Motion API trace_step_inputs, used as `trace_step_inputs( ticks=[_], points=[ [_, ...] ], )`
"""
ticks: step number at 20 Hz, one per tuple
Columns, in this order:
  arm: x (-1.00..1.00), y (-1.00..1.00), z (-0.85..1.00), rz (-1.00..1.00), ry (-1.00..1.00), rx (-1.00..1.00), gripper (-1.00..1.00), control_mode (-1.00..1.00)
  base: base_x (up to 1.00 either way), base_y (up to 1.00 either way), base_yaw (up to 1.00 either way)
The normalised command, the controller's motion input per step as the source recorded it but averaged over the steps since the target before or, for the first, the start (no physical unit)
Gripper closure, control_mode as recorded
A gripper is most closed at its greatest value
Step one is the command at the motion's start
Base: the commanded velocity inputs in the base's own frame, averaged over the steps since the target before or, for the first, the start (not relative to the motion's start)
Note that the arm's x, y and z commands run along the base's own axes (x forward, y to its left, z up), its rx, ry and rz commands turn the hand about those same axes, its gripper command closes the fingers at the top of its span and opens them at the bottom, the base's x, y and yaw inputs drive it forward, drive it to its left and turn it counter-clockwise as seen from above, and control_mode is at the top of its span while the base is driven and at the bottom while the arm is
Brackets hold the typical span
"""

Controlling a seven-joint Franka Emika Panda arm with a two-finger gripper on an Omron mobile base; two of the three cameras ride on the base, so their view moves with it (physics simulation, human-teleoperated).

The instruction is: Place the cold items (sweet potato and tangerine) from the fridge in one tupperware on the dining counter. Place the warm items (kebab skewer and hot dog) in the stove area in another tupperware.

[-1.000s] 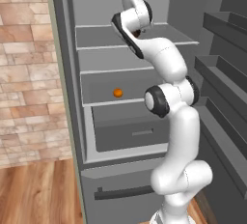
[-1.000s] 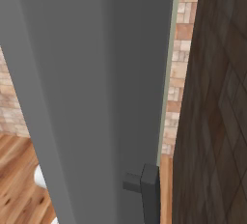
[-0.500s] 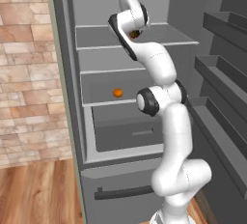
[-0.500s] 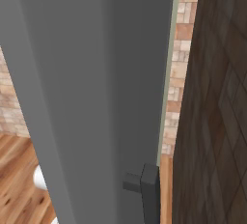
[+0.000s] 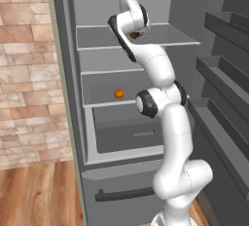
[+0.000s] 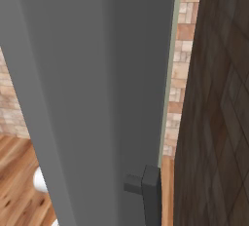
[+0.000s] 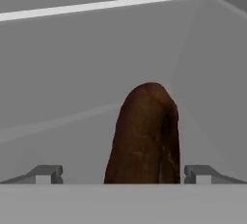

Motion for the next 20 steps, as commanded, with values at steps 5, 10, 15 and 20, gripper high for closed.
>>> trace_step_inputs(
  ticks=[5,10,15,20],
  points=[
    [0.00,0.00,-0.09,0.00,0.02,0.01,1.00,-1.00,0.00,0.00,0.00],
    [0.00,0.00,-0.11,0.00,0.00,0.02,1.00,-1.00,0.00,0.00,0.00],
    [0.00,0.00,-0.02,0.00,0.00,0.00,1.00,-1.00,0.00,0.00,0.00],
    [-0.04,0.00,0.00,0.12,-0.06,0.00,1.00,-1.00,0.00,0.00,0.00]
  ],
)
